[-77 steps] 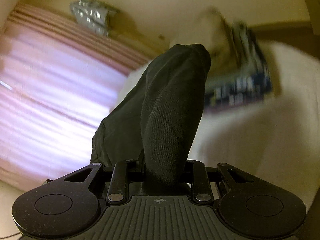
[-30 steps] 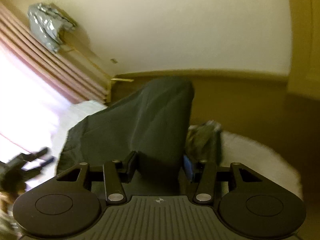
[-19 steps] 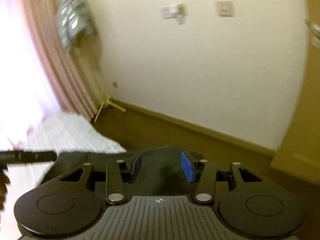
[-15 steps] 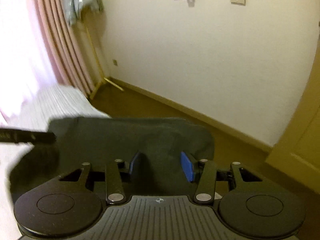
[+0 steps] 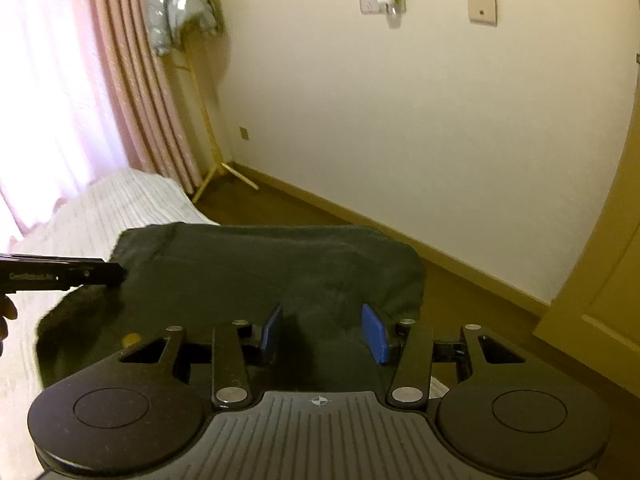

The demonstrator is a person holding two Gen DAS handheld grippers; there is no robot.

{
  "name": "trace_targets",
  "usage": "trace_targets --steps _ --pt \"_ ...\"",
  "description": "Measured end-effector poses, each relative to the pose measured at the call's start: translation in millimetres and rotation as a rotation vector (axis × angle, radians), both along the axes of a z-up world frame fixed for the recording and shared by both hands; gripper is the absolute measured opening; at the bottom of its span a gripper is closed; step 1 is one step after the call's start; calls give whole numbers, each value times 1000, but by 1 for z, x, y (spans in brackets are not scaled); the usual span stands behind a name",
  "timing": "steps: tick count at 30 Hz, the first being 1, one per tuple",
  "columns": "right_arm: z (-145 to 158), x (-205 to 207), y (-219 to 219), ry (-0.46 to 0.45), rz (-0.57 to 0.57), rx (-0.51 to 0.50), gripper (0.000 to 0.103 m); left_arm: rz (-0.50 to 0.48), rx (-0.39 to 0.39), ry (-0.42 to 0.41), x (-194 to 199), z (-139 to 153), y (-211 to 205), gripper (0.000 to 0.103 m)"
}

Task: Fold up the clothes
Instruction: 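Lower the pants onto the clothes stack and open both grippers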

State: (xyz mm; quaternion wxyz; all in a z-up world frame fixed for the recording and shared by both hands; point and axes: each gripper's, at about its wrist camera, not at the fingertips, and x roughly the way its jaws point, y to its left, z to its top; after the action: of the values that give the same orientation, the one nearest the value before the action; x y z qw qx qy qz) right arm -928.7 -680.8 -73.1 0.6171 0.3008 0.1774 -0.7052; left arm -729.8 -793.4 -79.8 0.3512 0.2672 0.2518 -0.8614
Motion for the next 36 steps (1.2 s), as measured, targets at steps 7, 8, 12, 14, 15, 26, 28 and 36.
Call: trace_targets --steps 7,8,12,14,15,26,28,36 --pt "13 17 41 -24 14 -12 48 -3 4 3 22 10 49 32" --pt "12 21 45 -34 22 0 48 -4 2 -16 22 6 53 32" --pt "-9 36 54 -4 50 94 48 3 6 -57 19 -5 57 32" --pt "-11 37 54 5 52 103 48 8 -4 -64 18 -4 60 32" --pt "-12 38 54 9 52 106 48 14 -5 -66 18 -2 62 32" --pt "7 47 85 -5 -6 92 48 117 8 -120 41 29 103 41" --pt "11 54 99 -4 -18 97 48 131 16 -125 49 35 117 43" --pt "37 98 172 -12 -56 79 89 142 74 -111 88 63 193 52"
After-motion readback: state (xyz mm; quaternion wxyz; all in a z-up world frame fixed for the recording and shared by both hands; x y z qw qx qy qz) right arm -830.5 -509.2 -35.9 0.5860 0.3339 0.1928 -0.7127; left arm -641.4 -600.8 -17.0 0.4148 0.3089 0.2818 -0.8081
